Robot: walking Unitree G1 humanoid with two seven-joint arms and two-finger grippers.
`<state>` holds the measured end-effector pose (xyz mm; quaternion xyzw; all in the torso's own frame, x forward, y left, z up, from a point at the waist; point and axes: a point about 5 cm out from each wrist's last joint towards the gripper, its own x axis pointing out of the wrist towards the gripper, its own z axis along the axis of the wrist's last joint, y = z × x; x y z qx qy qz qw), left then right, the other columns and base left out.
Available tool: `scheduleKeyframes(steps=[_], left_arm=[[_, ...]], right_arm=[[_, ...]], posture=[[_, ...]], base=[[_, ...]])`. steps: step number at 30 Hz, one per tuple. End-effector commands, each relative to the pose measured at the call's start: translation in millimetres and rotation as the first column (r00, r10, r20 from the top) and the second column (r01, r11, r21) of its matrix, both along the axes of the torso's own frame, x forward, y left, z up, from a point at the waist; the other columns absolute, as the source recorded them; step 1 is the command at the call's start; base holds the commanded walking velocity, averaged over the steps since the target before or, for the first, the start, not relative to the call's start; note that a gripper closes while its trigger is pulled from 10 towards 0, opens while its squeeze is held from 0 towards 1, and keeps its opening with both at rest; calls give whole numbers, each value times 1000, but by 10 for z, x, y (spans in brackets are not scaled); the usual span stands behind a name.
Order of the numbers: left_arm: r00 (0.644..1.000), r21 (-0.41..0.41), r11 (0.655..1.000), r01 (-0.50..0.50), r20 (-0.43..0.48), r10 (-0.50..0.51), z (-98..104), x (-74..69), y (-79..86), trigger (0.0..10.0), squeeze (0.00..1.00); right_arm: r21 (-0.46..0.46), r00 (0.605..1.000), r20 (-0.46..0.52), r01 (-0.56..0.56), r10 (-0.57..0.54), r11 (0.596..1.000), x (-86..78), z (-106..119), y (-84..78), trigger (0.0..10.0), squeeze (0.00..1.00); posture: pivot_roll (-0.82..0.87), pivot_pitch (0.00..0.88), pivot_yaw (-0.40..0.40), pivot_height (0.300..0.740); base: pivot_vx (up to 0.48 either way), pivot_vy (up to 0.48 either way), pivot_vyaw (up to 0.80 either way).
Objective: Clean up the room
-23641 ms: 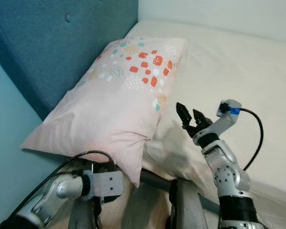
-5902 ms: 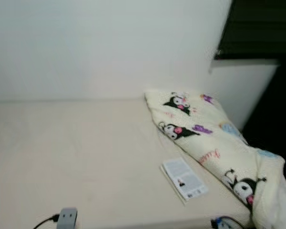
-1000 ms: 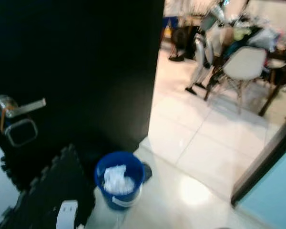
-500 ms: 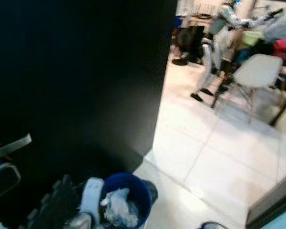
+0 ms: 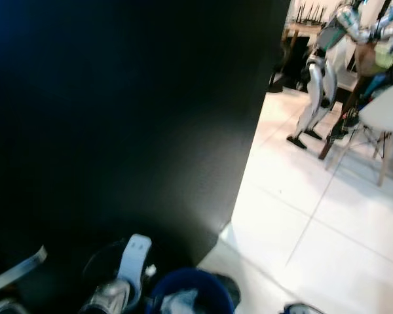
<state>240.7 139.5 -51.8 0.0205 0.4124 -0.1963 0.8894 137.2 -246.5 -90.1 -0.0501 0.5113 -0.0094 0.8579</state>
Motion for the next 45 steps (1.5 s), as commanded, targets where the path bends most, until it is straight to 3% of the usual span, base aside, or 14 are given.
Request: scheduleKeyframes(steps=[1,12,13,16,19,22,26,29,34,35,36,42,43,45], left_arm=[[999,-8,999,44,-6,-44,17,19,-39,10000,0],[999,-113,993,47,-14,-48,85,94,-174,10000,0],[998,-131,990,43,-28,-47,74,75,-208,10000,1000],[998,-152,987,43,-33,-49,73,68,-240,10000,1000],[996,-180,981,65,-46,-75,79,61,-320,10000,1000],[995,-169,983,77,-50,-87,75,56,-327,10000,1000],[991,-132,986,102,-70,-112,40,16,-296,10000,1000],[979,6,984,179,-99,-178,-53,-94,-165,10000,1000],[981,126,976,178,-100,-166,-92,-126,-4,10000,1000],[983,161,972,172,-95,-158,-96,-126,46,10000,898],[988,196,969,148,-76,-135,-84,-102,100,10000,0],[998,277,961,10,56,-26,51,94,277,10000,0],[996,276,961,-17,86,-7,89,141,300,10000,0],[994,274,961,-33,105,4,113,170,313,10000,0]], right_arm=[[12,1000,-16,6,-5,1000,-28,-26,50,10000,0],[-29,991,104,-82,85,996,378,133,97,10000,0],[-20,968,198,-156,157,988,701,290,181,10000,0],[-12,939,264,-225,220,974,942,424,282,10000,0],[7,846,402,-384,349,923,1460,789,606,10000,0],[14,825,422,-421,377,907,1552,866,696,10000,0],[21,740,453,-566,497,824,1747,1053,1053,10000,0],[-42,699,419,-623,579,781,1814,1107,1298,10000,0],[-33,719,381,-618,582,785,1783,1057,1411,10000,0],[-39,726,357,-617,588,786,1759,1025,1423,10000,0],[-40,739,333,-609,585,792,1726,982,1430,10000,0],[39,807,275,-553,523,832,1576,822,1456,10000,0],[61,812,261,-554,522,831,1535,787,1480,10000,969],[78,815,253,-554,521,829,1509,766,1497,10000,969]], posture=[[59,0,-71,735],[33,0,-68,735],[19,0,-75,735],[14,0,-79,735],[9,0,-80,735],[9,0,-80,735],[20,0,-89,735],[38,1,-98,735],[53,1,-104,735],[55,2,-105,735],[69,5,-109,735],[101,12,-120,735],[112,11,-124,735],[112,11,-124,735]], base=[[0,0,0],[0,0,0],[0,0,0],[0,0,0],[0,0,0],[0,0,0],[0,0,0],[0,0,0],[0,0,0],[0,0,0],[0,0,0],[0,0,0],[0,0,0],[0,0,0]])
